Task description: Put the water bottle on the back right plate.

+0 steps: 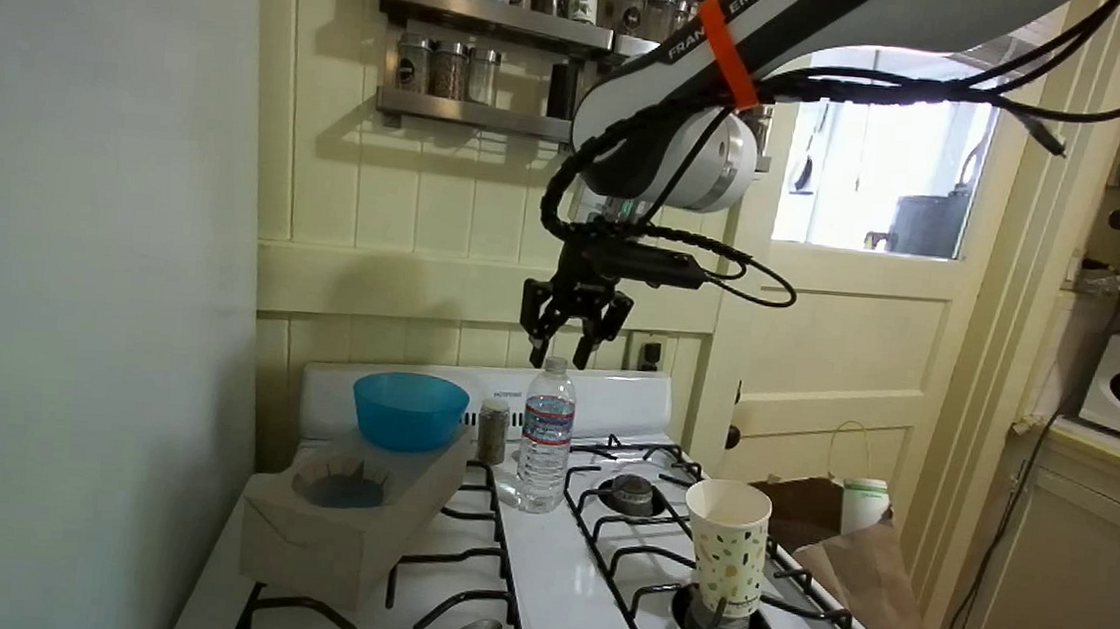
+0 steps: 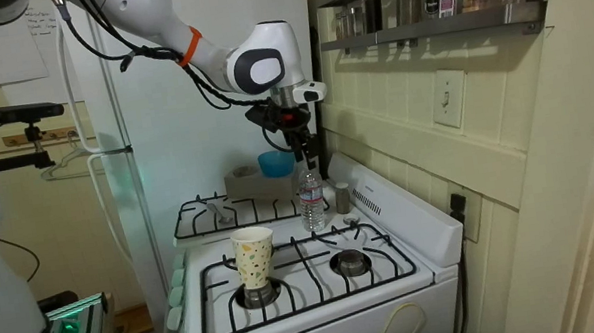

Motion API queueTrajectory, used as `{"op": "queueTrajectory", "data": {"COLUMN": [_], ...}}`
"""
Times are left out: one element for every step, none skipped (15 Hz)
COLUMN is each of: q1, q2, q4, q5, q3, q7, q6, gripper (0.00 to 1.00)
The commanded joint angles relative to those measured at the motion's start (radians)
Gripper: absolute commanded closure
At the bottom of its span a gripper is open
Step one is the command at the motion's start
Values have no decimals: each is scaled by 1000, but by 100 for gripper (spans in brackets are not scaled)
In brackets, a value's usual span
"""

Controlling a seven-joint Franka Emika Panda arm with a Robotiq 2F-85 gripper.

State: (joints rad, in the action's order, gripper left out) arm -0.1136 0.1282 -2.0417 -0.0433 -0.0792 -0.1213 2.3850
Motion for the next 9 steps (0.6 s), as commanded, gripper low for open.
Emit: {"op": "queueTrajectory", "data": {"q1": [-2,-2,-3,-4,-5,-7,-7,-8,-8], "q2": [34,38,41,43,43,40,37,33,30], "q4": [40,45,49,53,54,54,54,54,54], "q5": [33,38,42,47,52,62,67,74,76], "q3": [3,4,5,6,7,8,8,8,8], "q7": [-37,-40,-45,-51,-55,-65,-70,-79,-80], "q6": [-14,-15,-18,-22,-29,-41,-49,-59,-64], "gripper": [36,37,60,62,65,72,80,89,93]}}
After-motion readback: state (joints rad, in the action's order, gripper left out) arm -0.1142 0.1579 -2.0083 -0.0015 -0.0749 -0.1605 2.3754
